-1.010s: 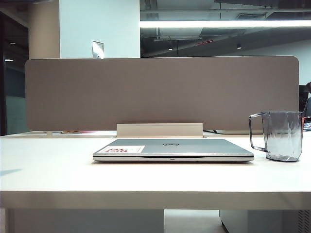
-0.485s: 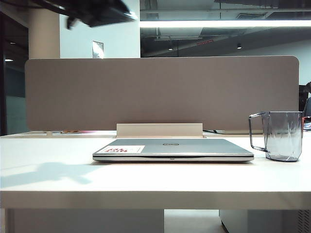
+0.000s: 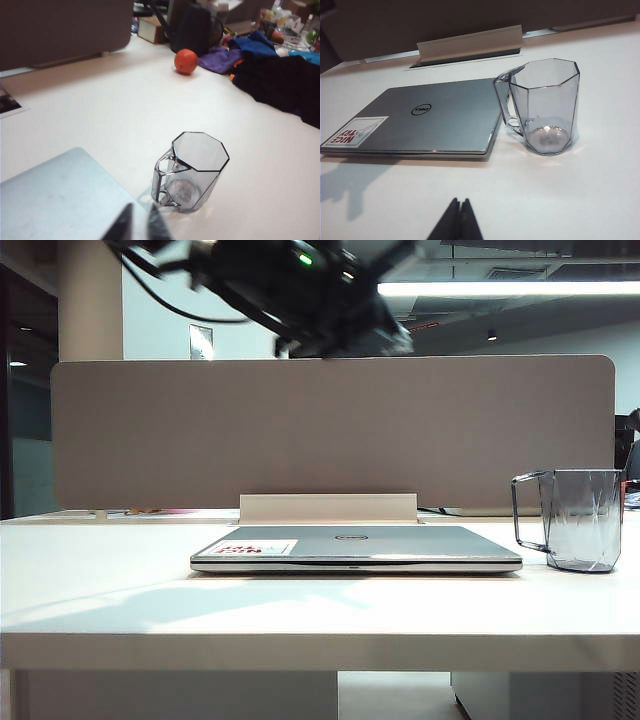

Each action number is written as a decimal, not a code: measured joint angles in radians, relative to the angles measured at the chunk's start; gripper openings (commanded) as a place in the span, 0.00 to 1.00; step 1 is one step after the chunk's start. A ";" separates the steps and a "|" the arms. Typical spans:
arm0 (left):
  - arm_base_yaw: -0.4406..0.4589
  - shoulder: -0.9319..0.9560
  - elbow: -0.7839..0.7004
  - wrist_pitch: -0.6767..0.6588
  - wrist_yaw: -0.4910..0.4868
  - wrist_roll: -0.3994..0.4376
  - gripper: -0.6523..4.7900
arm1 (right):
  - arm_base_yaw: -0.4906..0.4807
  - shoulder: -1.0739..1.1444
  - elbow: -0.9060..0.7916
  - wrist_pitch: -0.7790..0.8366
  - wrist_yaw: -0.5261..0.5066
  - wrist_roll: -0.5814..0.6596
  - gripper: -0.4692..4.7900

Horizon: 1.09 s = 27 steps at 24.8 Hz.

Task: Pick up the water cup and place it on the left side of the laptop.

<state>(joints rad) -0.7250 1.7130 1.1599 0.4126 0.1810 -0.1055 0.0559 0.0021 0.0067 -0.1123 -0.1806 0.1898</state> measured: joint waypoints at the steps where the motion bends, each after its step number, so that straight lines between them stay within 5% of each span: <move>1: -0.017 0.055 0.044 0.003 -0.003 0.001 0.25 | 0.000 0.000 0.000 0.000 0.003 0.000 0.09; 10: -0.076 0.278 0.193 -0.015 -0.018 0.065 0.36 | 0.000 0.000 0.000 0.000 0.044 0.000 0.09; 14: -0.085 0.319 0.201 -0.014 -0.021 0.067 0.53 | 0.000 0.000 0.000 0.000 0.143 -0.002 0.09; 27: -0.099 0.515 0.409 -0.022 -0.042 0.068 0.53 | 0.001 0.000 0.000 0.000 0.226 -0.003 0.09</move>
<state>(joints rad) -0.8242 2.2284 1.5692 0.3904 0.1390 -0.0372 0.0566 0.0021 0.0067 -0.1120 0.0456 0.1867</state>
